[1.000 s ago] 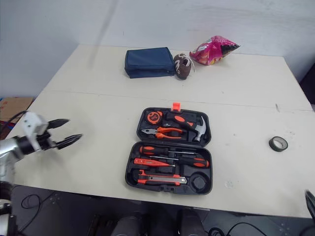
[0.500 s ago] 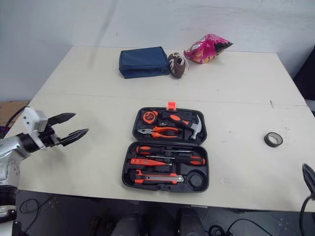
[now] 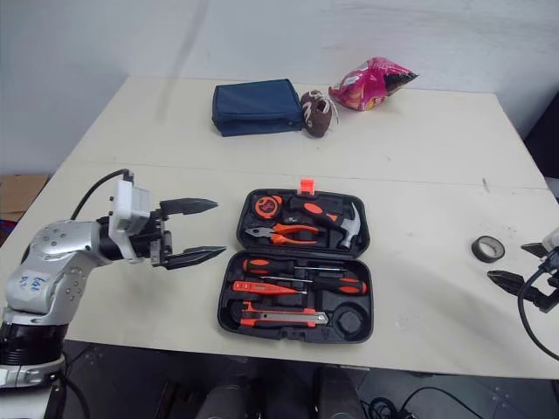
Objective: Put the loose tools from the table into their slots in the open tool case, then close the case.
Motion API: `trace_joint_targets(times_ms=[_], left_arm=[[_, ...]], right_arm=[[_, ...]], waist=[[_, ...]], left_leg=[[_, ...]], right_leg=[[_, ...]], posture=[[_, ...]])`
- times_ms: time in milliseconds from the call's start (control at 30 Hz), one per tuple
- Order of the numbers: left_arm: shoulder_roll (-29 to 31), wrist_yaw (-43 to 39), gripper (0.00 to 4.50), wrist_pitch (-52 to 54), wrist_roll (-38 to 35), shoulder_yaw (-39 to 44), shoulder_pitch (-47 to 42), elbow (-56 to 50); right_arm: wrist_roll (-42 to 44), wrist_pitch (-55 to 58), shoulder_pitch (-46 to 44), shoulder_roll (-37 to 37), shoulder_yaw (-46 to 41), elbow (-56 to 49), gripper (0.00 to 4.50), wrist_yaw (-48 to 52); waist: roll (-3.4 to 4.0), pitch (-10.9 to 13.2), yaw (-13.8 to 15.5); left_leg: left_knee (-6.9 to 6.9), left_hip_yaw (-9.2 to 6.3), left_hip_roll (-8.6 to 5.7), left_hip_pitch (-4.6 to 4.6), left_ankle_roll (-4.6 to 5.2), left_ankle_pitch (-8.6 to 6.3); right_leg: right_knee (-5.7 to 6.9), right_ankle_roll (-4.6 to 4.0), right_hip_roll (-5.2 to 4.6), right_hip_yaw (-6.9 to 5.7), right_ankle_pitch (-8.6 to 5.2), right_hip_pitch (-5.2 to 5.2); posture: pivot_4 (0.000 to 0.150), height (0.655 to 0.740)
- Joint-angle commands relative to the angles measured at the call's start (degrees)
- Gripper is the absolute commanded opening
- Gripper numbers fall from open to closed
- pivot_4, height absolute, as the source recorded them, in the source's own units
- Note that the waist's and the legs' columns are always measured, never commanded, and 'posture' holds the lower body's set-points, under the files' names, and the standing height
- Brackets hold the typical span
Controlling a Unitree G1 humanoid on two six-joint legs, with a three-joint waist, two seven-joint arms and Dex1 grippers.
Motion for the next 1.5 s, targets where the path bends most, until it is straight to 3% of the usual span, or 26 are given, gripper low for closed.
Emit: trace_joint_targets(times_ms=[33, 300, 733, 833, 1067, 1200, 1300, 1500], left_arm=[[-0.96, -0.66, 4.46, 2.35, -3.26, -2.24, -0.54, -6.12], [-2.26, -0.21, 4.46, 5.92, -5.38, -4.78, 0.07, -11.04], [-1.79, 0.57, 4.46, 6.76, -6.66, -3.67, -0.17, -12.24], [-1.55, 0.29, 4.5, 6.67, -6.61, -3.59, -0.15, -12.24], [-0.61, -0.54, 4.5, 5.93, -6.45, -3.11, -0.23, -11.97], [-1.34, -2.13, 4.5, 1.11, -4.98, -3.05, -0.24, -11.39], [-0.3, -3.53, 4.5, 1.3, -5.46, -3.63, 0.13, -11.38], [1.07, -6.58, 4.5, -0.1, -4.56, -4.16, -0.25, -10.15]], right_arm=[[-4.28, -3.84, -7.75, -1.11, 5.69, 7.36, 4.5, 4.56], [-10.32, -4.91, -24.1, 1.15, 15.05, 19.56, 4.5, 8.67], [-17.83, -3.76, -34.76, 5.12, 22.64, 29.69, 4.5, 9.49], [-19.0, -3.88, -36.58, 5.57, 23.16, 32.14, 3.66, 9.03], [-19.58, -7.14, -39.46, 5.08, 22.82, 33.14, 0.05, 9.79], [-17.71, -8.63, -39.49, 4.14, 22.07, 25.63, 0.05, 13.81], [-13.65, -5.87, -36.76, 3.64, 20.77, 14.23, 0.05, 18.81], [1.12, 8.43, -24.38, 3.42, 19.35, -23.21, 0.05, 24.69]], waist=[[0.01, 0.01, -0.03], [0.04, 0.03, -0.19], [0.07, 0.04, -0.11], [0.09, 0.04, -0.11], [0.1, 0.05, -0.13], [0.14, 0.08, -0.27], [0.16, 0.08, -0.23], [0.17, 0.08, 0.61]], left_leg=[[0.03, 0.01, 0.0, -0.02, 0.0, 0.0], [0.28, -0.01, 0.01, -0.08, 0.04, 0.02], [0.46, -0.04, 0.02, -0.2, 0.06, 0.01], [0.47, -0.04, 0.02, -0.22, 0.05, 0.01], [0.49, -0.04, 0.02, -0.23, 0.05, 0.01], [0.5, -0.03, 0.03, -0.24, 0.04, 0.01], [0.51, -0.01, 0.04, -0.28, 0.04, 0.01], [0.79, -0.2, 0.11, -0.8, 0.03, -0.02]], right_leg=[[-0.02, 0.01, 0.0, 0.0, 0.01, -0.01], [0.0, 0.12, 0.01, 0.04, 0.07, 0.02], [0.0, 0.14, 0.02, 0.02, 0.08, 0.01], [0.01, 0.14, 0.03, 0.02, 0.08, -0.01], [0.02, 0.15, 0.02, 0.03, 0.08, -0.01], [0.05, 0.14, 0.04, 0.03, 0.08, -0.05], [0.11, 0.15, 0.04, 0.06, 0.08, -0.13], [0.28, 0.14, 0.07, -0.08, 0.08, -0.44]], posture=[[0.15, 0.74], [0.15, 0.74], [0.15, 0.74], [0.15, 0.74], [0.15, 0.74], [0.15, 0.74], [0.15, 0.74], [0.15, 0.74]])
